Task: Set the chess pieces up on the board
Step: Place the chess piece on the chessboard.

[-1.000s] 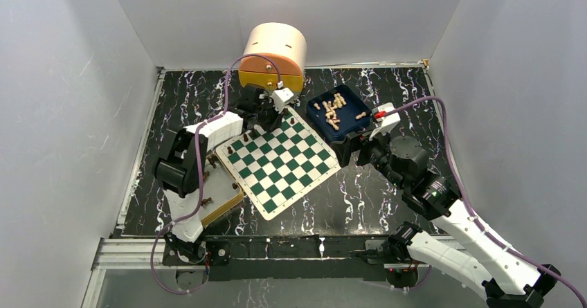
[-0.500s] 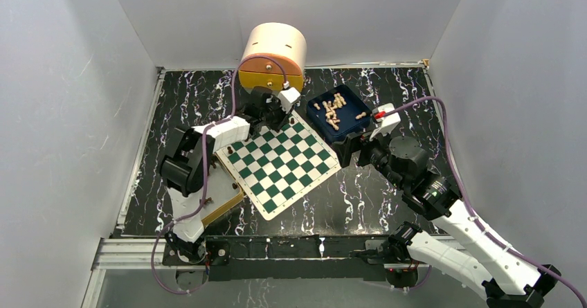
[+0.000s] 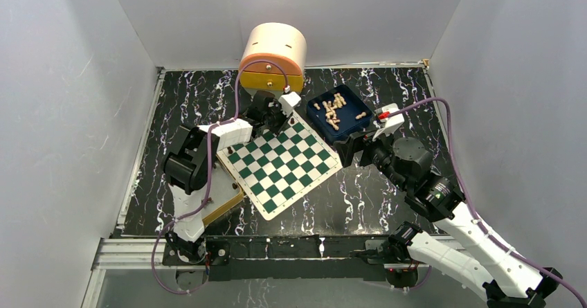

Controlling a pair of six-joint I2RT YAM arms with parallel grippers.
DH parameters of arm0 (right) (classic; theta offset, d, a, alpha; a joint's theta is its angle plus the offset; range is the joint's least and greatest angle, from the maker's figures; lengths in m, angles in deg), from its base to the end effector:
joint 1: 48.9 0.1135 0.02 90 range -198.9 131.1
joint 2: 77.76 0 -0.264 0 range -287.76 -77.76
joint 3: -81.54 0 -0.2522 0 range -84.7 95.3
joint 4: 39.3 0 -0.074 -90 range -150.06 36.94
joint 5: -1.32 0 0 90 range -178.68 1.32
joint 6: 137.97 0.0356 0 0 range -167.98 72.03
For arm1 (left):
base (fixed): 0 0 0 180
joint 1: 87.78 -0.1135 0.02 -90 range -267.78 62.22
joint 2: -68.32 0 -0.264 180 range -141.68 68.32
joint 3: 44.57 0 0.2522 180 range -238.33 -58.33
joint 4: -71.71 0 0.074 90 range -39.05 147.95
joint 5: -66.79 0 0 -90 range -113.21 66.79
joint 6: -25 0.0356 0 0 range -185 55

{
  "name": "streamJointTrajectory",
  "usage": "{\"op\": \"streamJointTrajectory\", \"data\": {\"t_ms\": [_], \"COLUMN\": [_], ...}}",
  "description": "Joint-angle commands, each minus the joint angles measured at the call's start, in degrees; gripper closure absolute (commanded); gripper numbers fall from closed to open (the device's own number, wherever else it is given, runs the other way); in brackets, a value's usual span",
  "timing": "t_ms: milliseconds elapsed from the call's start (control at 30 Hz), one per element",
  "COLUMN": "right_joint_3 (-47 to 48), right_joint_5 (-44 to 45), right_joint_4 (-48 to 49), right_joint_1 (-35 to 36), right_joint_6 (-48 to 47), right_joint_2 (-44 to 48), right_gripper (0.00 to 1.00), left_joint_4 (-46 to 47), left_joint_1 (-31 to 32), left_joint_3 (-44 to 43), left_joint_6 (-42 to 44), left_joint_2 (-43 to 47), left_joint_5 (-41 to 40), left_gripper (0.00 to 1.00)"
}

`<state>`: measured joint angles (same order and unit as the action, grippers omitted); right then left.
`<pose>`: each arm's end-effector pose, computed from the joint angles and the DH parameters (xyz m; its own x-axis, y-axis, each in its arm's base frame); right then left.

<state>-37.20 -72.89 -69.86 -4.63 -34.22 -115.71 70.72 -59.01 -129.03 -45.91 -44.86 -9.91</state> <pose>0.1148 0.0983 0.3620 -0.2015 0.1230 -0.9717 -0.4432 0.8733 0.2024 0.3813 -0.2187 0.1812 -0.2001 0.4730 -0.8581 0.7502 0.6372 0.1763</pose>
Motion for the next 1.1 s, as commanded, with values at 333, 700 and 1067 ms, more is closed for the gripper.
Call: {"op": "streamJointTrajectory", "data": {"t_ms": [333, 700, 1067], "right_joint_3": [3.2, 3.0, 2.9], "right_joint_5": [0.2, 0.3, 0.3], "right_joint_4": [1.9, 1.9, 2.2], "right_joint_1": [0.1, 0.0, 0.0], "right_joint_6": [0.8, 0.8, 0.7], "right_joint_2": [-0.1, -0.1, -0.4], "right_gripper": [0.01, 0.01, 0.01], "left_joint_4": [1.2, 1.5, 0.4], "left_joint_1": [0.1, 0.1, 0.1], "left_joint_3": [-0.7, -0.8, -1.5], "left_joint_6": [1.7, 2.7, 3.3], "left_joint_2": [-1.9, -2.7, -3.2], "left_joint_5": [-1.2, -1.9, -2.9], "left_gripper": [1.0, 1.0, 0.92]}}
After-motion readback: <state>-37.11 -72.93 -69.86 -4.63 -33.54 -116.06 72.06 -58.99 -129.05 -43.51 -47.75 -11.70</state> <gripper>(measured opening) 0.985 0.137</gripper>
